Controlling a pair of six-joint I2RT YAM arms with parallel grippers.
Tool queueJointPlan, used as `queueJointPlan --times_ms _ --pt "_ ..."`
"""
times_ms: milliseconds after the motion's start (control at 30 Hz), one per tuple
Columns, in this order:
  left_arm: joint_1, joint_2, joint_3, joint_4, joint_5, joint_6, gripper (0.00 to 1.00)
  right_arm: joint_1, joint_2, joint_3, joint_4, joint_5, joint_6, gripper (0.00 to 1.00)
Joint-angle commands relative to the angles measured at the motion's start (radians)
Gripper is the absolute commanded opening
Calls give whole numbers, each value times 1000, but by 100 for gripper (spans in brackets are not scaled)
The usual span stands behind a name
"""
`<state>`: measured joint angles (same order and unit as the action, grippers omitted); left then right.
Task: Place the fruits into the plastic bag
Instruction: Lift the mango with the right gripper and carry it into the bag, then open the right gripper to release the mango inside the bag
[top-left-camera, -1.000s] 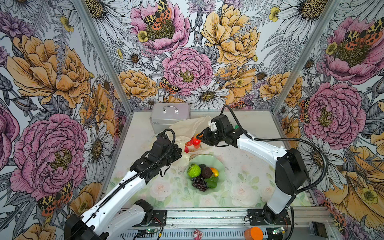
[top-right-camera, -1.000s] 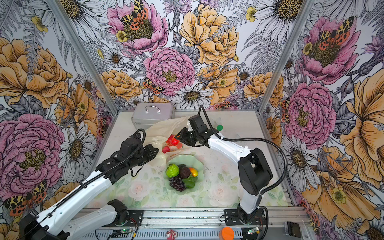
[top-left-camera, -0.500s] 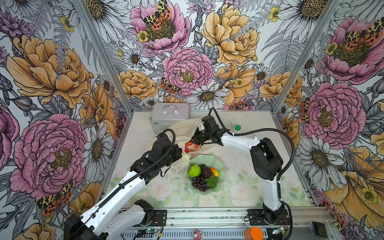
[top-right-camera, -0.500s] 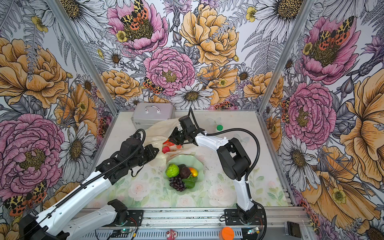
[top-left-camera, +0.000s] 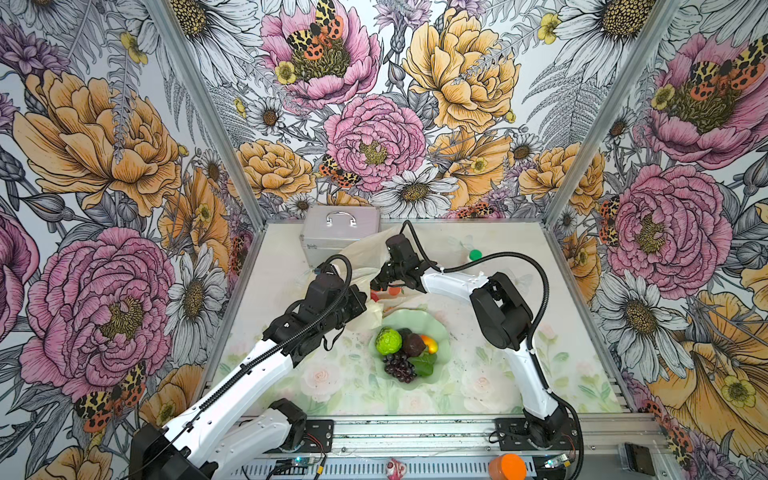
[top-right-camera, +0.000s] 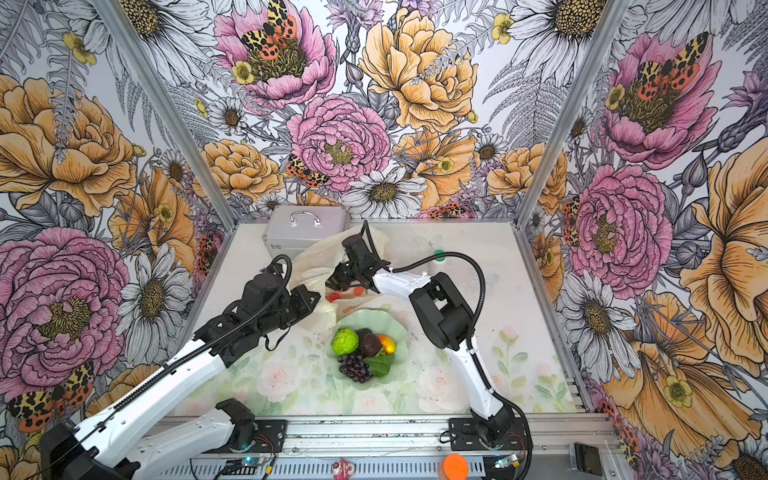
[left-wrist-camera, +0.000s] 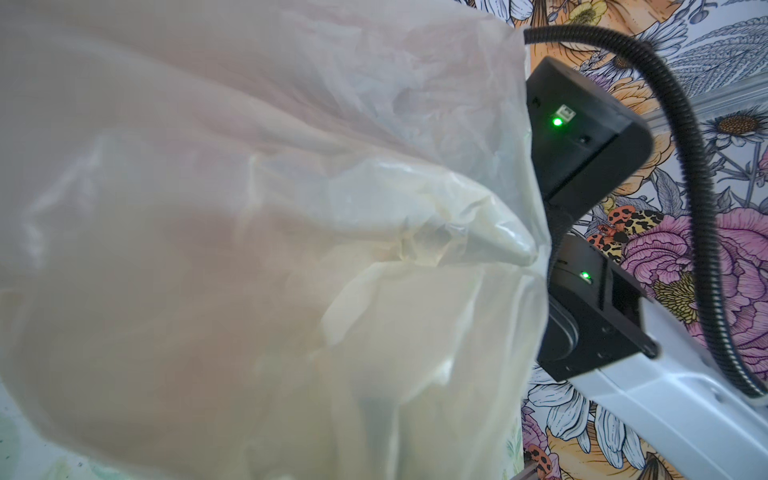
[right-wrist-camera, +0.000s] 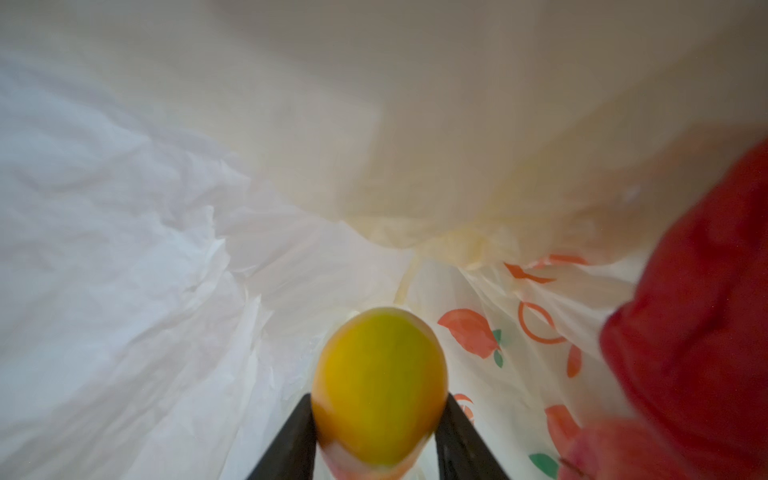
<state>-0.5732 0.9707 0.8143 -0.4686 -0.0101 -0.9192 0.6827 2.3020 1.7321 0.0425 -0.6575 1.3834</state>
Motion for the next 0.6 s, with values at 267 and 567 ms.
queueJointPlan --times_ms 267,567 --pt "-24 -69 -18 -13 -93 -104 0 15 69 124 -55 -31 -80 73" --pt "-11 -98 -16 -85 -120 -109 0 14 75 170 -91 -39 -126 99"
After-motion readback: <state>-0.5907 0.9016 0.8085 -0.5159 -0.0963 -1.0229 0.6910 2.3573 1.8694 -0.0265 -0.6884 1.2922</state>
